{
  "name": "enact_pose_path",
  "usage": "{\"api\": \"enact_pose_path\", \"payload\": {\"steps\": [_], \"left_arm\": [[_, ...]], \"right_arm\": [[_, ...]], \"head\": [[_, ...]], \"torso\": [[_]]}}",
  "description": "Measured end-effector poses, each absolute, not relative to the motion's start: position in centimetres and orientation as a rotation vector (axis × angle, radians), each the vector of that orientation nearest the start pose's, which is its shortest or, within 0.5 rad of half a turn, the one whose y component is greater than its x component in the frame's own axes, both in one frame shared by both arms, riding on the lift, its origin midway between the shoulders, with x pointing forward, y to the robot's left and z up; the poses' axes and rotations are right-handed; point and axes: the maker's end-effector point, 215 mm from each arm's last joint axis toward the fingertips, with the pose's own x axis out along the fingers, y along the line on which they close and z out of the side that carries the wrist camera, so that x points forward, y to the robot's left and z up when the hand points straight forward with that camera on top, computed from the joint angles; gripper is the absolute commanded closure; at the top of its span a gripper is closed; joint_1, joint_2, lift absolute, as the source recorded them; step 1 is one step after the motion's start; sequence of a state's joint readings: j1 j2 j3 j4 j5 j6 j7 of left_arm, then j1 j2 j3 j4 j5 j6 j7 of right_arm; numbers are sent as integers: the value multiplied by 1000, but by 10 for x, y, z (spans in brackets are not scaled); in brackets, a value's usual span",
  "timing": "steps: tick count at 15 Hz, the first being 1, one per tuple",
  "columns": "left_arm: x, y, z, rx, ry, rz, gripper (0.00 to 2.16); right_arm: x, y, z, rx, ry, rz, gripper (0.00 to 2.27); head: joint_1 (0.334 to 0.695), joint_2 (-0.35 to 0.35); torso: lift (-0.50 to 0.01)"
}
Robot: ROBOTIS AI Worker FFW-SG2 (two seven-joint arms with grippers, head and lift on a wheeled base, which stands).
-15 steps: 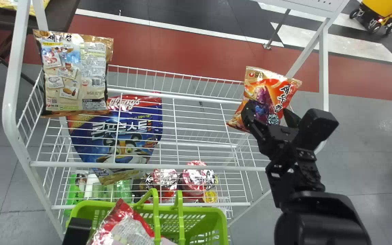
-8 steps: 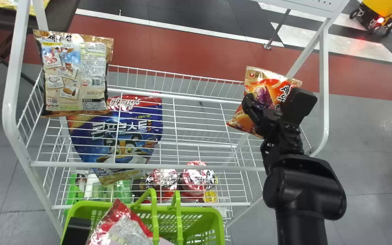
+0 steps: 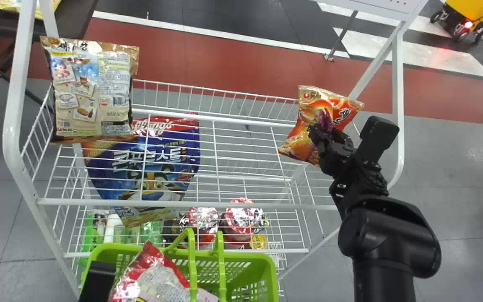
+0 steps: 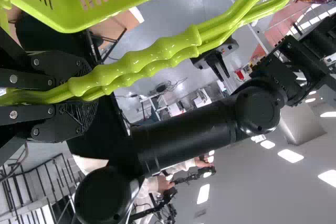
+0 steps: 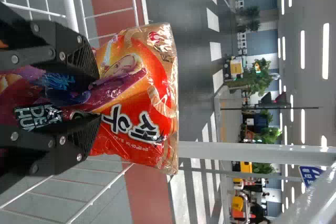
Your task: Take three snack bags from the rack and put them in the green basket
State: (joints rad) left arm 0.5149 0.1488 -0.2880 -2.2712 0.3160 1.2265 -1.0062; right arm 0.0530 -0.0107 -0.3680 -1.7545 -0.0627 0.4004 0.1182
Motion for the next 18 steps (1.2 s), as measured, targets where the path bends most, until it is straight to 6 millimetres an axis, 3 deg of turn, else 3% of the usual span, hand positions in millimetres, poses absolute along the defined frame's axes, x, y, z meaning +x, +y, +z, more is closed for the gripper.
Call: {"api": "enact_pose_path", "payload": {"steps": [5, 9, 13, 15, 17, 18], "left_arm": [[143, -69, -388, -663, 990, -1404, 1575], [144, -68, -388, -663, 988, -1402, 1575], [145, -67, -388, -667, 988, -1396, 1575], [145, -67, -388, -673, 986, -1390, 1575], [146, -68, -389, -678, 980, -1387, 1575], [147, -69, -389, -678, 976, -1386, 1575]], "right_arm": [[513, -392, -346, 140, 193, -155, 2226], [456, -348, -320, 208, 258, -4, 2226], [372, -289, -332, 296, 474, 188, 2226], [325, -263, -347, 363, 625, 276, 2226], [278, -250, -365, 445, 793, 317, 2223], [265, -250, -368, 464, 831, 321, 2223]], "head": [[695, -350], [695, -350], [695, -350], [695, -350], [695, -350], [695, -350]], "torso": [[-11], [-11], [-11], [-11], [-11], [-11]]}}
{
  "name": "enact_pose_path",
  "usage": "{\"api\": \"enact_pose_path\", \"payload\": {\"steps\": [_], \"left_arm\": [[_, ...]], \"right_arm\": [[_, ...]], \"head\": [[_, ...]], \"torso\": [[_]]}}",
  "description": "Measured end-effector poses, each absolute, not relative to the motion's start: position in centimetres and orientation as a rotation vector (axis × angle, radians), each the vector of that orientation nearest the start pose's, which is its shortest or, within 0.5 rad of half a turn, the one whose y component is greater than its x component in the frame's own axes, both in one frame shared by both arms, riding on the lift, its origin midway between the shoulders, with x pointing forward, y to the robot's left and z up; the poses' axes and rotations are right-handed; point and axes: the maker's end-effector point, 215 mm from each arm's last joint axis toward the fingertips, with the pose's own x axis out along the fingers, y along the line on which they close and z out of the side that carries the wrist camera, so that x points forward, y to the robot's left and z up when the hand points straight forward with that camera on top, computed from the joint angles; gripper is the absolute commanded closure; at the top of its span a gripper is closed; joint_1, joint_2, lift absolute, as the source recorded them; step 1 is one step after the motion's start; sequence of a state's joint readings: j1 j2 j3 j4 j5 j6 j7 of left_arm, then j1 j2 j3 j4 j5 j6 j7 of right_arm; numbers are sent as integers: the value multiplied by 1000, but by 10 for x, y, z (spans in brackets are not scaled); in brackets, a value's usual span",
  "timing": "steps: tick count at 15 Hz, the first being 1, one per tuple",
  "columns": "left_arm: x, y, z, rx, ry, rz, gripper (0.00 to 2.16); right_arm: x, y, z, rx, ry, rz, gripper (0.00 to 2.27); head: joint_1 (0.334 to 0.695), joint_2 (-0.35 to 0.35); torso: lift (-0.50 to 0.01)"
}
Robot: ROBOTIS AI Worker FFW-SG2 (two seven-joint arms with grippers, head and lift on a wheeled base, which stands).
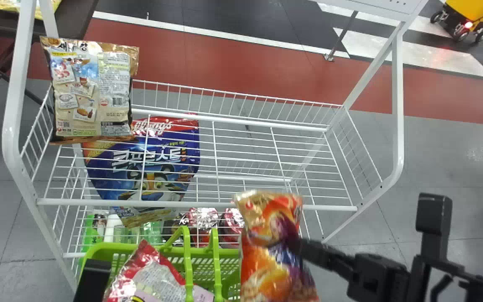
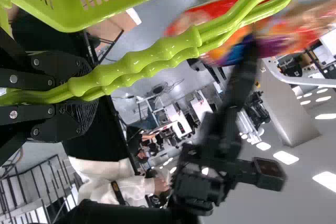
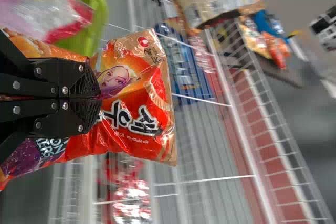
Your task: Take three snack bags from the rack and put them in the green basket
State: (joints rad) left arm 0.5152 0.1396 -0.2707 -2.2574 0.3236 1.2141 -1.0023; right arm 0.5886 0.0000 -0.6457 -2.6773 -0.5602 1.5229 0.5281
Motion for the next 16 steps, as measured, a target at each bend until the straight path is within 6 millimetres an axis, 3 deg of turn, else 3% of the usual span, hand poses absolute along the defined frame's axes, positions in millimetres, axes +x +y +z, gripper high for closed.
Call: {"api": "enact_pose_path", "payload": {"steps": [3, 9, 11, 12, 13, 14, 15, 16], "left_arm": [[151, -70, -388, -673, 963, -1385, 1575], [152, -74, -385, -666, 951, -1390, 1575], [152, -75, -385, -666, 951, -1392, 1575], [151, -75, -385, -666, 952, -1394, 1575], [151, -75, -385, -667, 952, -1395, 1575], [151, -75, -385, -667, 952, -1396, 1575], [150, -75, -385, -667, 952, -1396, 1575], [150, -75, -385, -667, 952, -1396, 1575]], "right_arm": [[249, -245, -374, 484, 876, 339, 2223], [216, -189, -421, 476, 1049, 469, 2223], [212, -181, -431, 422, 1086, 475, 2223], [209, -180, -439, 391, 1110, 471, 2115], [206, -179, -450, 369, 1135, 461, 1737], [204, -180, -458, 359, 1154, 448, 718], [202, -182, -465, 358, 1170, 438, -2], [202, -185, -466, 362, 1173, 431, -2]], "head": [[695, -350], [695, -350], [695, -350], [695, -350], [695, -350], [695, -350], [695, -350], [695, -350]], "torso": [[-11], [-11], [-11], [-11], [-11], [-11], [-11], [-11]]}}
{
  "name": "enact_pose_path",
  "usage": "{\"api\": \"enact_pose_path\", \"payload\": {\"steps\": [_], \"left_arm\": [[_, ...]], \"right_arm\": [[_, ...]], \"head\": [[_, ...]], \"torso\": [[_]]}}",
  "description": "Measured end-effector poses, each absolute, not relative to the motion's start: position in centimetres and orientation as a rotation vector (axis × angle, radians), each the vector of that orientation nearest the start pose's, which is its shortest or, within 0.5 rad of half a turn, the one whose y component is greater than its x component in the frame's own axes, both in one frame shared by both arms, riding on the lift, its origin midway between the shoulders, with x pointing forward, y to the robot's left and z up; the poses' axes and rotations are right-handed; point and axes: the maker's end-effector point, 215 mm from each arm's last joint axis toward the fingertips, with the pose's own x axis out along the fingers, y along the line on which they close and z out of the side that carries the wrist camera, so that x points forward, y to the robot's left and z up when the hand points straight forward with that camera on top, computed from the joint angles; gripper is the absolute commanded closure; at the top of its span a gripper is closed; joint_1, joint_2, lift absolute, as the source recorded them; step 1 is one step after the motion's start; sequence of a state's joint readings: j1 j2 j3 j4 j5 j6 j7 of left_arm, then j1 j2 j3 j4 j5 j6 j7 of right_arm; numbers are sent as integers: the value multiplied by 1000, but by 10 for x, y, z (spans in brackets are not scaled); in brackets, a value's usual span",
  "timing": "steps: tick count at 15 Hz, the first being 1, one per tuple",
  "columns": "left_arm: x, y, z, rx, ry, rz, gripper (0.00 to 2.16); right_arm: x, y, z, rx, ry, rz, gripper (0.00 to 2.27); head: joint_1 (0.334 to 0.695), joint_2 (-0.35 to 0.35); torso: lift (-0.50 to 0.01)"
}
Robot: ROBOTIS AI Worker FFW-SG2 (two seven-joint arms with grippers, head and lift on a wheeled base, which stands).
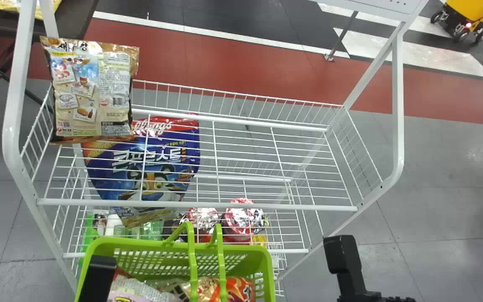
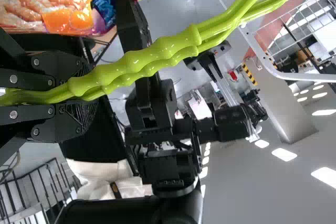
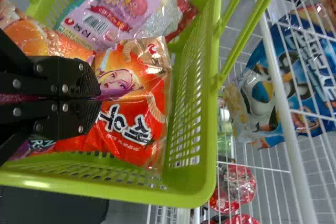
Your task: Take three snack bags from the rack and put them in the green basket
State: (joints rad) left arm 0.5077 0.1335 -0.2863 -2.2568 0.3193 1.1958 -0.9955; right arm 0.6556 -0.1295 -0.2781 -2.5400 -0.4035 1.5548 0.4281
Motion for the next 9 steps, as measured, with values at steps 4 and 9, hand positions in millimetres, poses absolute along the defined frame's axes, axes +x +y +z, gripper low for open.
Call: {"api": "enact_pose_path", "payload": {"steps": [4, 9], "left_arm": [[151, -75, -385, -667, 951, -1395, 1575], [151, -75, -385, -669, 952, -1393, 1575]], "right_arm": [[208, -194, -459, 368, 1115, 412, 56], [343, -226, -346, 198, 311, 322, 56]], "head": [[695, -350], [695, -350]], "torso": [[-11], [-11]]}}
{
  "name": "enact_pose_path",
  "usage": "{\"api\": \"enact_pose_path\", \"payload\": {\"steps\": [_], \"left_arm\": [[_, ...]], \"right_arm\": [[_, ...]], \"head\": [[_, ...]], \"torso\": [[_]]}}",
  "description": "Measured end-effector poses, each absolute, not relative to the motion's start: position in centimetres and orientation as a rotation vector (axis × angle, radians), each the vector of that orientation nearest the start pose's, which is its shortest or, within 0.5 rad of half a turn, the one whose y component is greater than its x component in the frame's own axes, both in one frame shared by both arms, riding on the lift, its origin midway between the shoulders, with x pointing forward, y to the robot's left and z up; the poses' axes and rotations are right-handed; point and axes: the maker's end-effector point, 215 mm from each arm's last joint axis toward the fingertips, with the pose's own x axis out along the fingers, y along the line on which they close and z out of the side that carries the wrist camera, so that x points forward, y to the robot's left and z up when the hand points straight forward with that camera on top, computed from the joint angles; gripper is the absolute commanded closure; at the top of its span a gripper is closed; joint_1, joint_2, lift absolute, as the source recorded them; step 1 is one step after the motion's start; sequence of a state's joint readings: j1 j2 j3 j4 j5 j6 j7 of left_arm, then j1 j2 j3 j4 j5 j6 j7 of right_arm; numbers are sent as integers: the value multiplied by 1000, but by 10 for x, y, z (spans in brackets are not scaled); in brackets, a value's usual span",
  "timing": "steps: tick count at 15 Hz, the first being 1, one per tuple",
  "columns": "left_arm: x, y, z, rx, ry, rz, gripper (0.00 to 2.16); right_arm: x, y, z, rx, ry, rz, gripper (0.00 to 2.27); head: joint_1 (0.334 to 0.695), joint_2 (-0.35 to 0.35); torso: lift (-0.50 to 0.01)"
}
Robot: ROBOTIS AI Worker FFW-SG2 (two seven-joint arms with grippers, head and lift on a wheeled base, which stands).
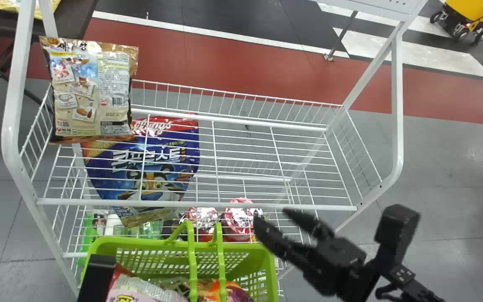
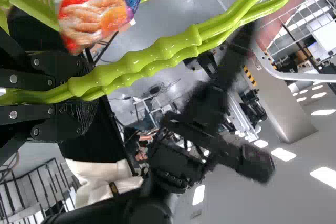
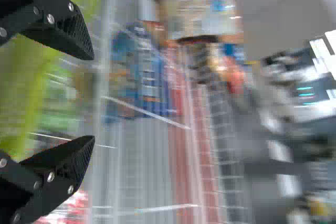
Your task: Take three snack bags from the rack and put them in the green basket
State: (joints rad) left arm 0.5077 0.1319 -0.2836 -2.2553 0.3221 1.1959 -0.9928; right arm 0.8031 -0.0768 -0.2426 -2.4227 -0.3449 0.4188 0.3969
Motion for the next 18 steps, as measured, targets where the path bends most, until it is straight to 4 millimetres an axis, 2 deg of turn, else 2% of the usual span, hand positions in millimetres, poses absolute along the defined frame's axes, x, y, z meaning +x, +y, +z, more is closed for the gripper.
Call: {"api": "enact_pose_path", "payload": {"steps": [2, 4, 9, 11, 18], "left_arm": [[151, -75, -387, -670, 956, -1390, 1575], [150, -75, -388, -672, 960, -1389, 1575], [149, -72, -394, -670, 977, -1379, 1575], [147, -69, -395, -675, 980, -1378, 1575], [147, -66, -394, -679, 983, -1371, 1575]], "right_arm": [[357, -228, -311, 145, 135, 260, 56], [361, -214, -298, 111, 63, 193, 56], [354, -147, -299, 137, 73, 204, 63], [352, -141, -300, 138, 87, 212, 63], [351, -144, -306, 131, 106, 213, 63]], "head": [[695, -350], [695, -350], [695, -350], [695, -350], [695, -350]], "torso": [[-11], [-11], [-11], [-11], [-11]]}}
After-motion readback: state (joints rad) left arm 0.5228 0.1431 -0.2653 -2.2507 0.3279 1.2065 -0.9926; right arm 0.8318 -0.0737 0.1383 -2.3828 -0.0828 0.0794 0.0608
